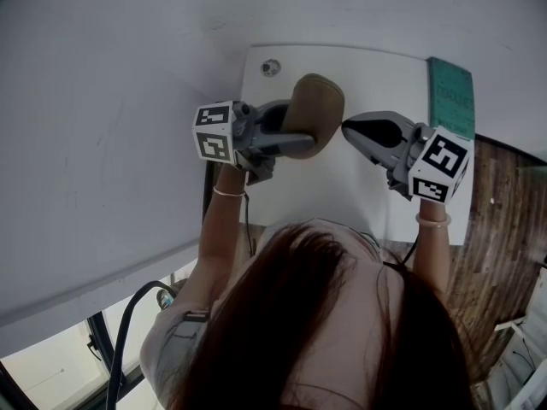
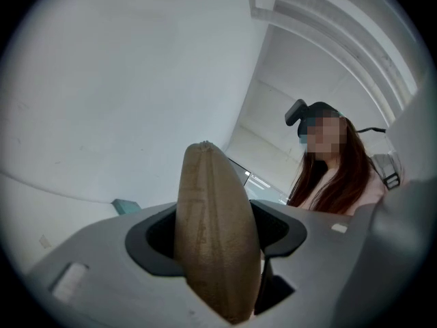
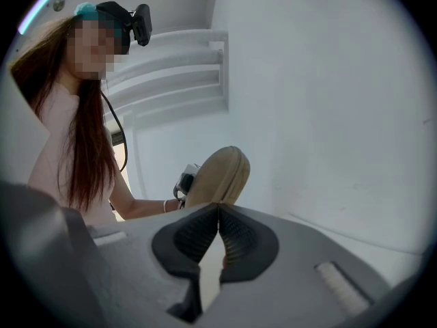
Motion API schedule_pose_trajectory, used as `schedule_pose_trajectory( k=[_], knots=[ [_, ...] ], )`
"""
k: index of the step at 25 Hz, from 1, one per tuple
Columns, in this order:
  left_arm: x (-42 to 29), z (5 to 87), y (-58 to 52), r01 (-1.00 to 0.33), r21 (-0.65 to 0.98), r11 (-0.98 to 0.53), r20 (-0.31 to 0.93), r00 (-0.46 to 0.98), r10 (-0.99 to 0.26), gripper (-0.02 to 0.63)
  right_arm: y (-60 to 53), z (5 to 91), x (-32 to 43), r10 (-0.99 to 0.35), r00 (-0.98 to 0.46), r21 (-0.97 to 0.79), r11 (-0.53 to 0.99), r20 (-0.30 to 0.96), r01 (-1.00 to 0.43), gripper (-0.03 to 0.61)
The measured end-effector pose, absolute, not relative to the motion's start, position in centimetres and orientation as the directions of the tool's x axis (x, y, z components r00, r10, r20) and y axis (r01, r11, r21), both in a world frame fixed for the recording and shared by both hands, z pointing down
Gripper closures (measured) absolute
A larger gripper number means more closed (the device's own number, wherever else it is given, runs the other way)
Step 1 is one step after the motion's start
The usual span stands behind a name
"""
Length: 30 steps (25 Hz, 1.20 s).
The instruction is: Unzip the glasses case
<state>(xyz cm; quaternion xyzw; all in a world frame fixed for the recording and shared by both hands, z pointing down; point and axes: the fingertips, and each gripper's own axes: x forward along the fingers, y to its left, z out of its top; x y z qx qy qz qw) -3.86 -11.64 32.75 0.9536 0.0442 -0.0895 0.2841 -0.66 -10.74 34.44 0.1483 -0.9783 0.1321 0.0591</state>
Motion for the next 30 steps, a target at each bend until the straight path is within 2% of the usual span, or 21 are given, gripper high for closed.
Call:
schedule_pose_trajectory(
  k=[5,30],
  knots=[
    [-4.3,32.5,-12.4,0.155,0.558,-0.815,-0.283,0.959,-0.012,0.314,-10.5,35.0,-1.3,-0.281,-0.948,-0.252,0.916,0.152,-0.312,0.572],
    [-4.7,32.6,-14.4,0.159,0.629,-0.761,-0.393,0.910,-0.135,0.314,-10.7,35.9,-1.4,-0.299,-0.940,-0.283,0.899,0.164,-0.335,0.572]
  ],
)
